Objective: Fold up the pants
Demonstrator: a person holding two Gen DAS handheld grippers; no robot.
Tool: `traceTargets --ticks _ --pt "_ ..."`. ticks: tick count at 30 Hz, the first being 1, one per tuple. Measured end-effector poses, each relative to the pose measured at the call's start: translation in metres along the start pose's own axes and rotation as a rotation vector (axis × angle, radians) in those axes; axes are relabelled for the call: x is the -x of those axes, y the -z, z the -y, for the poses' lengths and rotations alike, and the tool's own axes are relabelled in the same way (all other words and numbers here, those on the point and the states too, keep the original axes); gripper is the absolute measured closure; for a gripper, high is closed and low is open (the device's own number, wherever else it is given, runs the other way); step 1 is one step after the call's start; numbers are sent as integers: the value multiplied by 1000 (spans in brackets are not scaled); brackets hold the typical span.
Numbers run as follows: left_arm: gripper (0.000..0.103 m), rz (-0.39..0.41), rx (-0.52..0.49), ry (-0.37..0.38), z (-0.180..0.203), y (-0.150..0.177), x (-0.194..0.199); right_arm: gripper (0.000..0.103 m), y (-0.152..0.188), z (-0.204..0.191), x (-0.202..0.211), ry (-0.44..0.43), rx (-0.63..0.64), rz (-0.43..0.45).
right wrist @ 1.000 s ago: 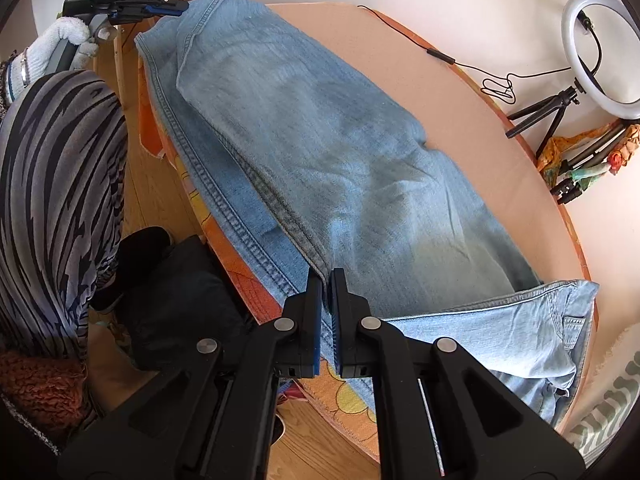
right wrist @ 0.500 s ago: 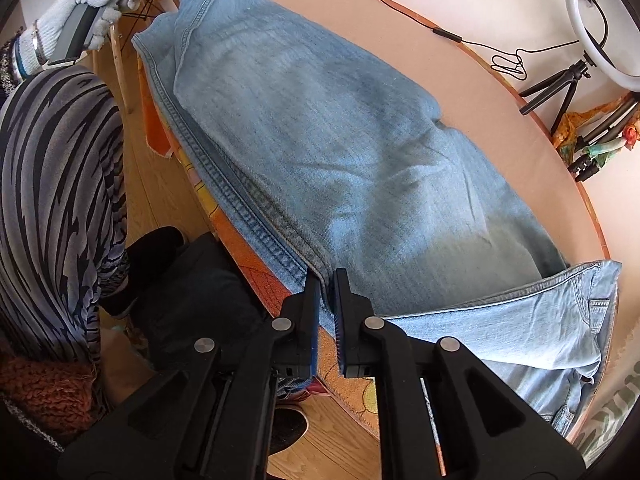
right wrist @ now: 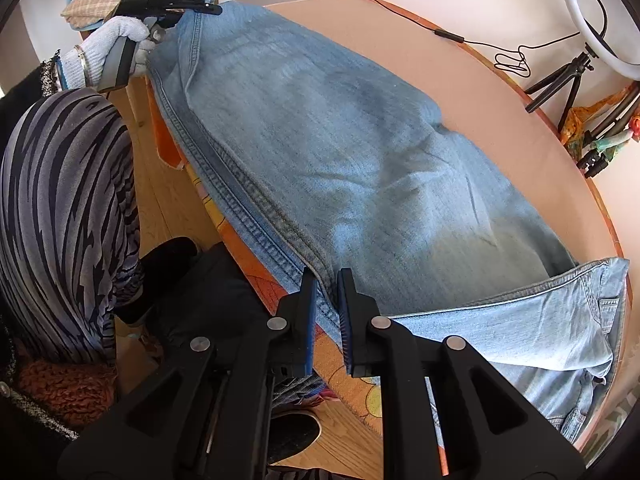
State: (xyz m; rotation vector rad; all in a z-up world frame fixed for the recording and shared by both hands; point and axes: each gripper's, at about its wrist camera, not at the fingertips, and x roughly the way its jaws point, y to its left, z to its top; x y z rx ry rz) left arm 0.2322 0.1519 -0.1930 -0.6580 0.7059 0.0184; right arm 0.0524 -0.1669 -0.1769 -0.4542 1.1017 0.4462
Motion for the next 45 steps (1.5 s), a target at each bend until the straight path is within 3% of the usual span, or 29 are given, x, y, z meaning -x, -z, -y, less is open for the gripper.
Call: traceTargets --ticks 6,9,11,15,20,28,33,37,42,45 --pt "86 67 98 60 -41 28 41 89 -6 2 -5 -31 23 -68" --pt "87 34 122 99 -52 32 38 78 -23 7 4 -88 1 -69" --pt "83 2 141 101 -54 28 34 70 -42 8 15 -125 5 -31" --pt "60 7 190 107 -61 20 34 56 -94 6 30 -153 20 69" --pt "59 -5 206 114 -69 12 29 55 -159 8 18 -187 22 157" --pt "62 10 190 171 -76 13 26 54 -259 -7 -33 -292 49 199" --pt "69 53 108 178 -68 15 30 53 -329 -17 -79 -389 12 195" --pt "70 80 98 186 -66 18 29 53 -377 -28 -122 -462 -5 166" --pt "82 85 95 198 -68 22 26 53 -417 -40 -175 -466 2 121" --pt "83 101 76 189 -68 22 29 53 -435 -48 -200 -478 8 100"
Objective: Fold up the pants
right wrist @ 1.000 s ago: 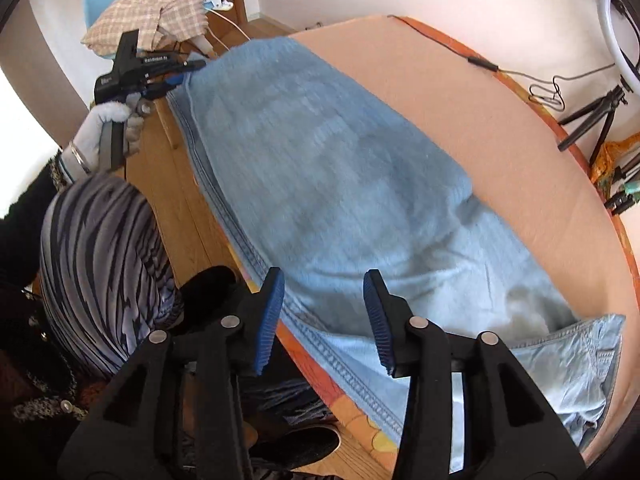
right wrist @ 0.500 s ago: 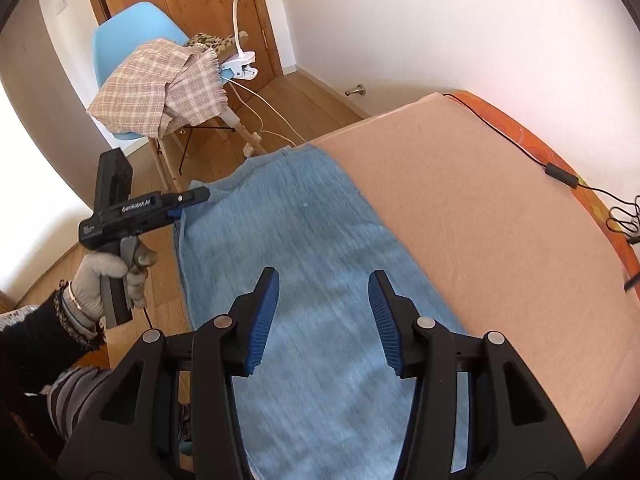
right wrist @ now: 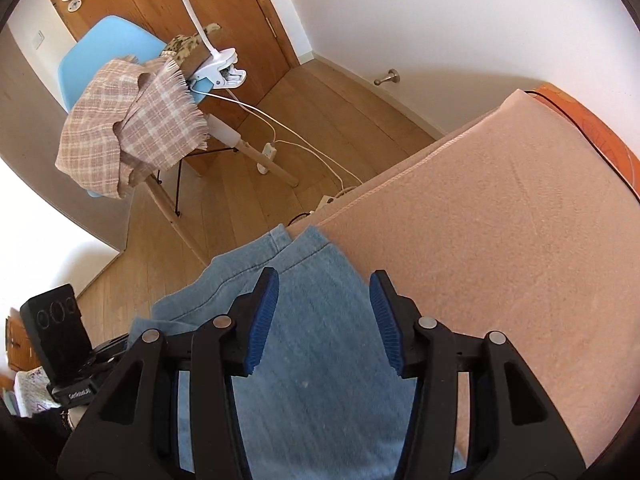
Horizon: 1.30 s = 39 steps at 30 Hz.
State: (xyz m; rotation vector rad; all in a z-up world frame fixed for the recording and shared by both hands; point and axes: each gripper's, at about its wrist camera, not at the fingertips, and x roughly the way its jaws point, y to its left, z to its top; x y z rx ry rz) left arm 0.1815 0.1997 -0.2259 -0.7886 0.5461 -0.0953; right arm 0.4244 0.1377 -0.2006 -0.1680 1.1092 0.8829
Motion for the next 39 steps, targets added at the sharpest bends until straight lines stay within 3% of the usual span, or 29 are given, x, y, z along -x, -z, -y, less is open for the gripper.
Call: traceTargets --ticks 9,10,11,12,13,15,23,31,39 --pt "83 -39 13 -2 0 -2 -7 53 -15 -5 -51 -13 16 -78" --pt "84 -40 13 6 -1 -1 -7 57 -13 -6 -52 -22 19 -77" --pt "87 -32 12 8 -2 0 -5 74 -12 -9 -52 -23 25 -76" --pt "95 -21 10 11 -3 1 -3 82 -10 -11 -51 -22 34 -76" --pt "96 -12 14 20 -3 2 0 91 -9 -13 -48 -12 46 -73" --pt "96 0 24 24 -5 2 4 95 -7 -18 -39 0 64 -54" --pt "96 76 44 11 -9 10 38 98 -21 -40 0 15 90 55" --pt "96 68 62 -32 -26 21 43 98 -22 -68 -32 45 145 24" --pt "96 51 43 -60 -35 26 39 99 -22 -52 -49 76 95 20"
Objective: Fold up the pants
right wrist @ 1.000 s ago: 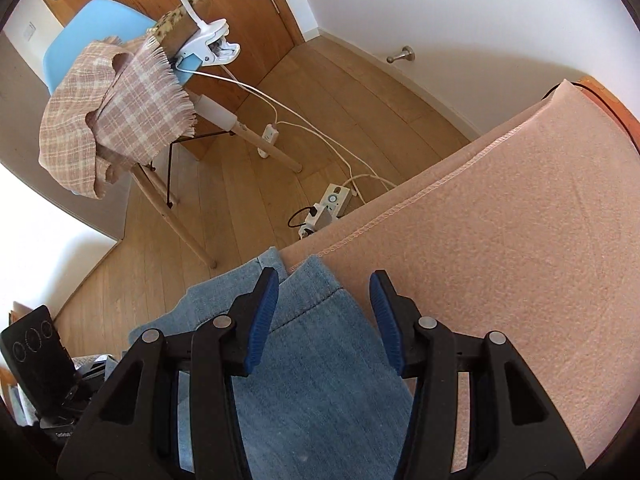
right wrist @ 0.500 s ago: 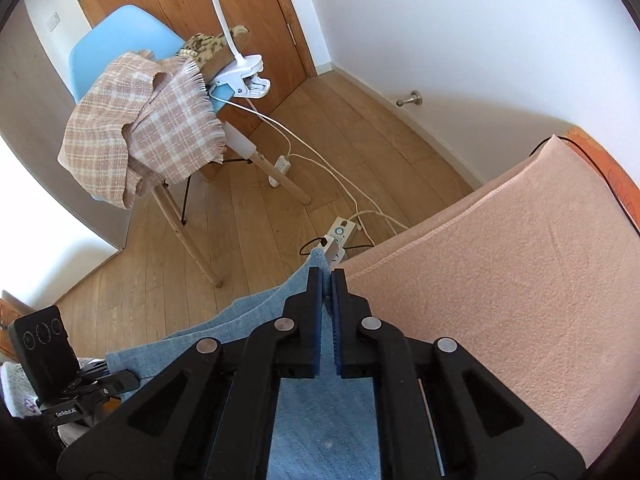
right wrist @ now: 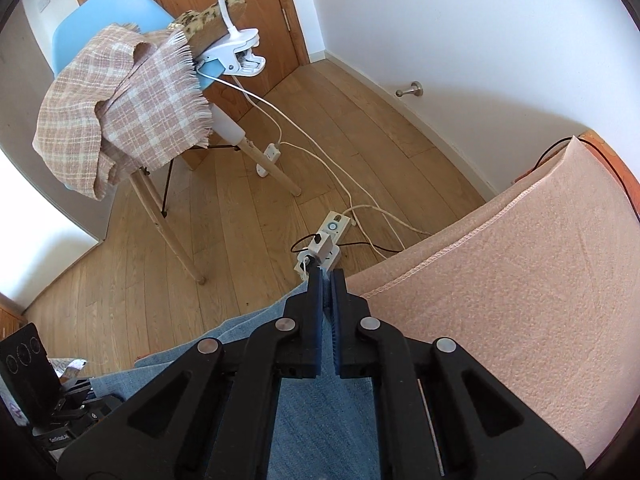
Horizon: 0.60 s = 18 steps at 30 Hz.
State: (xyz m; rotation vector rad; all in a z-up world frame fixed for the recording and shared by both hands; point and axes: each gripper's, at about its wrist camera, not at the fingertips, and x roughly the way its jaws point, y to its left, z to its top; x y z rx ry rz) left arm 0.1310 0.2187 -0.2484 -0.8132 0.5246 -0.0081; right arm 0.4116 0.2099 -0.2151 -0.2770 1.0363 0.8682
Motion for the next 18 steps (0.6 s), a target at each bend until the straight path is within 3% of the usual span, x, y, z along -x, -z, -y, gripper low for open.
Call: traceTargets --ticks 6,12,15,18 --pt "95 -16 -61 -41 4 1 -2 97 2 -5 5 6 -14 6" --pt "87 -26 -73 -90 7 -4 5 91 5 -7 46 28 -46 65" --pt "87 -8 -94 -105 11 -12 16 63 13 -8 78 44 -72 113" --pt "86 -7 -124 -78 21 -22 26 62 29 -7 114 55 -107 159"
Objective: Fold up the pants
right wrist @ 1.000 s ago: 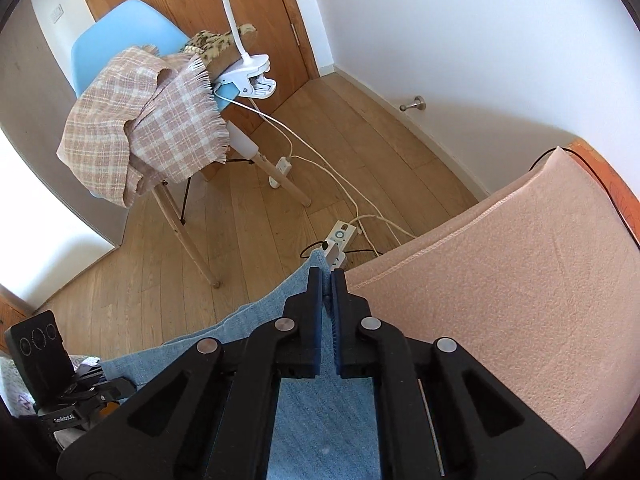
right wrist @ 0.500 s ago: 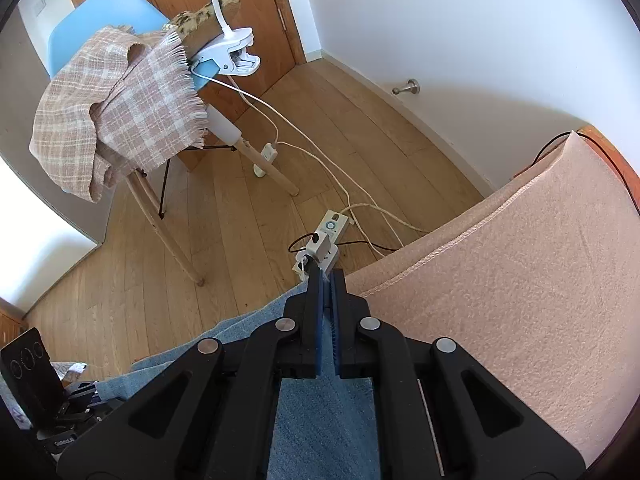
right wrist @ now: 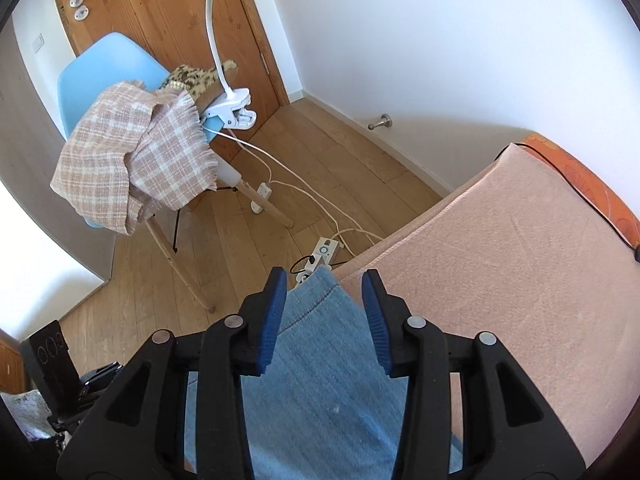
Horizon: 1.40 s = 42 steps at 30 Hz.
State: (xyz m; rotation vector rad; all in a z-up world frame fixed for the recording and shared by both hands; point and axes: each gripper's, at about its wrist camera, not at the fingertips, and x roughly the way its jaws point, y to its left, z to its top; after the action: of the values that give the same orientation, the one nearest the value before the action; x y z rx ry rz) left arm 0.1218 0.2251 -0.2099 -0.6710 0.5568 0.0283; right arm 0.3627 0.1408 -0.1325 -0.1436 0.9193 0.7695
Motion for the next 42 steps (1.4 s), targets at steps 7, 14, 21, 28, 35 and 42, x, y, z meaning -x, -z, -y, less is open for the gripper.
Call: traceTargets --ticks 7,14,21,28,35,42 --pt "68 -28 -160 82 53 -26 13 46 44 13 89 131 -47 74" --pt "45 -102 -229 185 109 -41 14 26 100 34 181 284 -148 160" --pt "45 -223 -318 293 185 -41 -3 15 174 58 265 383 -270 242" --pt "44 -338 -439 432 282 -17 -25 15 255 97 335 502 -413 293" --pt "44 -504 -561 549 379 47 -61 15 335 129 397 620 -538 338" --pt "44 -705 -622 633 461 132 -108 15 410 162 445 725 -692 340"
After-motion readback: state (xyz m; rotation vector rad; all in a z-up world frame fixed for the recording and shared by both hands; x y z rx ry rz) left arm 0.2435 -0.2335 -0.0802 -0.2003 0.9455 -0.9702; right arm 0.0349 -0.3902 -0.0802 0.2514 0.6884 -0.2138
